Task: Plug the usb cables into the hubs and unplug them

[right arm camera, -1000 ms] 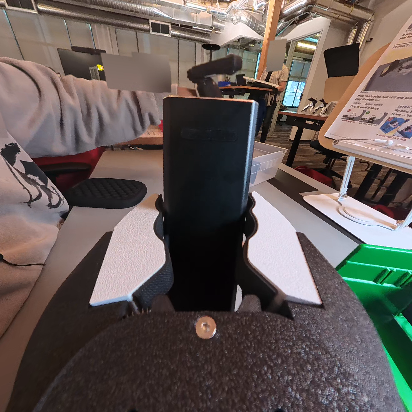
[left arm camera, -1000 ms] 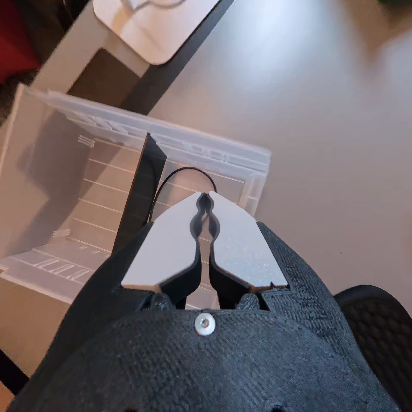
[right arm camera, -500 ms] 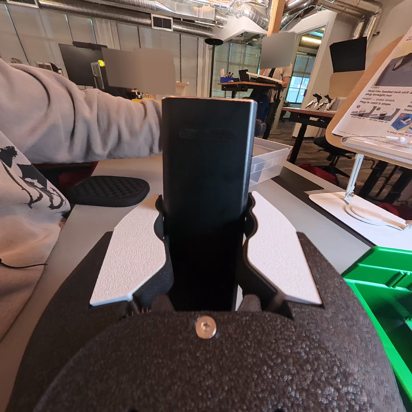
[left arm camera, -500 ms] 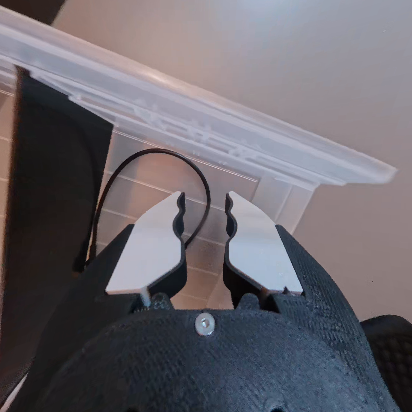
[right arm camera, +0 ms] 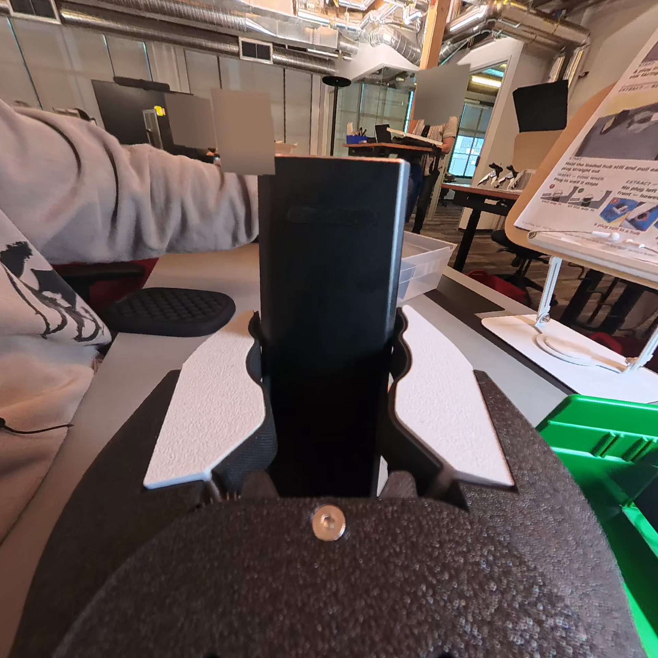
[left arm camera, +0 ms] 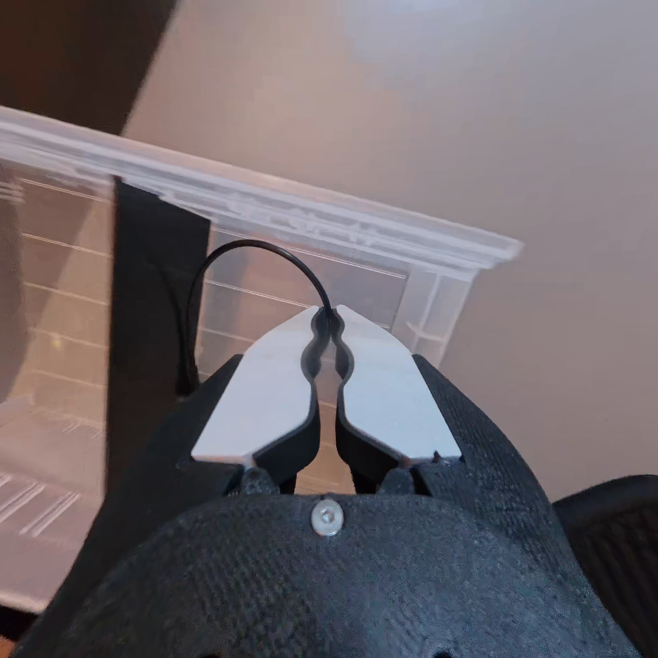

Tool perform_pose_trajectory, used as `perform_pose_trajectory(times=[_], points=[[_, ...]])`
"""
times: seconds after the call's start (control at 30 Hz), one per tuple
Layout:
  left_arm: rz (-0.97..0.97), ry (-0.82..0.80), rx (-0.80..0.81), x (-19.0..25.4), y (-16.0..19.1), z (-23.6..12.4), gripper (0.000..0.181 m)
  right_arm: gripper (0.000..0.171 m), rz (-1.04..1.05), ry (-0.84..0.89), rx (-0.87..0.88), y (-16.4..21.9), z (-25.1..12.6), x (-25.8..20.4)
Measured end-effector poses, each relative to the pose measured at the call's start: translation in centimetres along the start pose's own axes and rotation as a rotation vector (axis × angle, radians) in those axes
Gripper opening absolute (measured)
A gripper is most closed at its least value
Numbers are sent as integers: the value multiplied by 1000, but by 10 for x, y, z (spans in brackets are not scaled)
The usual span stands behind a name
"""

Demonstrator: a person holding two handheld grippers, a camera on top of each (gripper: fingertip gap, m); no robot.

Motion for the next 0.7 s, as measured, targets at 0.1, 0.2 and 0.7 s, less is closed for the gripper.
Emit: perform_pose_trajectory(times=[0.1,0.2,0.7], points=[[29,-45,142,9,-19,-58,3,69,6,-11,26,-7,-1,-1],[95,-17,275,43,-40,-108,3,69,3,-13,36,-9,-1,-3],[414,451,500,248,-67,-62,3,70,7,7,33,-8,-2,-1]])
Point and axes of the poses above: each gripper's, where its closed fingertips meet, z out along the fingers, y out of its underside, x = y × z across the jaws, the point moved 2 cm from there along -z, back along the fingers, and after that the axes turned 7 degrees about z, right-handed, at the moved point
